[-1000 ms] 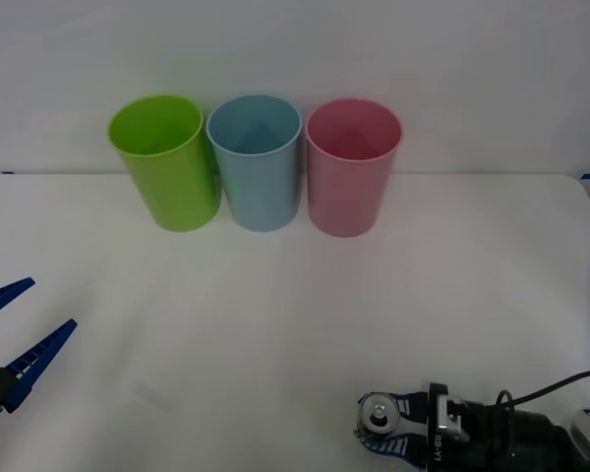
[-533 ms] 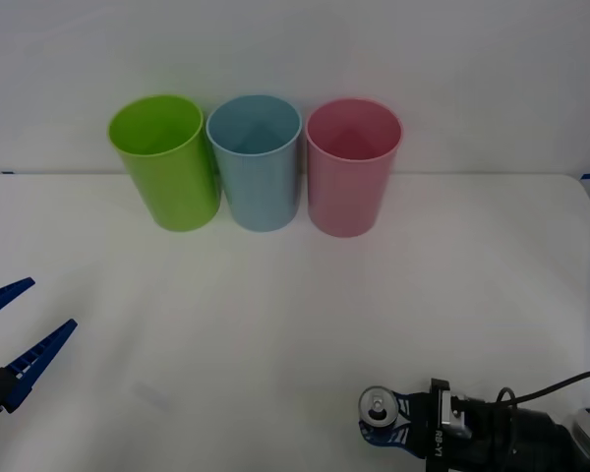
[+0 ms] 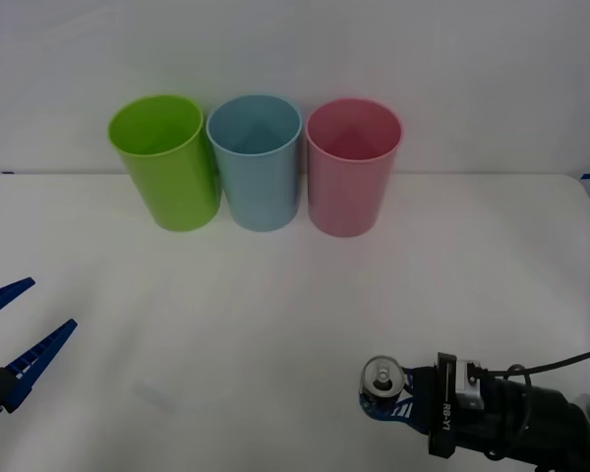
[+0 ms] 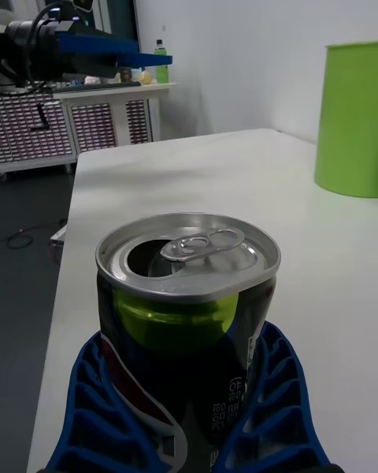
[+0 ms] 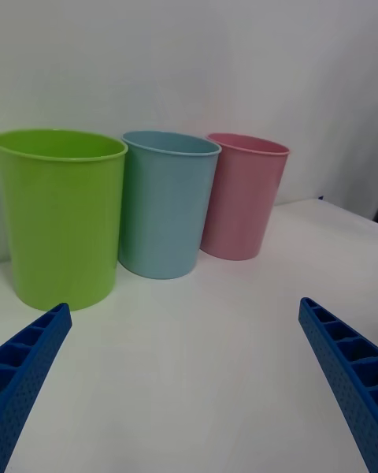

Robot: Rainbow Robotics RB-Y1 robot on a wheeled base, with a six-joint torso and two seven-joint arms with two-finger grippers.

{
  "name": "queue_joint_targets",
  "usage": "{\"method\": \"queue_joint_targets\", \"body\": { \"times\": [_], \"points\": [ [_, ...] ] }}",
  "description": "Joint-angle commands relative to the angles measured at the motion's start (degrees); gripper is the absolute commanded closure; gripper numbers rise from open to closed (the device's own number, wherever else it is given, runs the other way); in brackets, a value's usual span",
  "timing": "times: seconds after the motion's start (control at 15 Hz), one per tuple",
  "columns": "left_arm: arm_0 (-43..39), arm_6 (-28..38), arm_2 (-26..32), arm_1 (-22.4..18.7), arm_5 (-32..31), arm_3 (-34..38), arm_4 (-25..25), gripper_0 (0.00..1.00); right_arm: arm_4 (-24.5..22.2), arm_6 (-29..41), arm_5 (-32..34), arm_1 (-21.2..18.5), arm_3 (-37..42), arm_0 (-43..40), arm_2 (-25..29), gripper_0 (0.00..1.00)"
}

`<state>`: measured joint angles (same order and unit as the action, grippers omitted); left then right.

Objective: Grasp the object on the table and drop it into the matching bin: aluminum can to the light blue bin, PET bottle to the pink bin.

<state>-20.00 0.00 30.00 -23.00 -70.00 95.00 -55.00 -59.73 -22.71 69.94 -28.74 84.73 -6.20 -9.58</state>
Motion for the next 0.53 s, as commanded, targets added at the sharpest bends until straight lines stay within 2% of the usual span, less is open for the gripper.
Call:
{"method": "queue_joint_targets", "body": {
  "times": [0.07,0.27,0.53],
  "points": [
    [0.0,0.0,0.0,0.0,0.0,0.0,0.0,0.00,3.0,4.4,-4.5,-3.1,8.3,-1.9,0.1,1.00],
    [0.0,0.0,0.0,0.0,0.0,0.0,0.0,0.00,6.6,7.1,-9.1,-5.9,15.8,-3.0,0.7,1.00],
    [0.0,0.0,0.0,0.0,0.0,0.0,0.0,0.00,8.2,9.1,-10.2,-7.0,19.3,-0.3,3.2,1.00]
  ]
}}
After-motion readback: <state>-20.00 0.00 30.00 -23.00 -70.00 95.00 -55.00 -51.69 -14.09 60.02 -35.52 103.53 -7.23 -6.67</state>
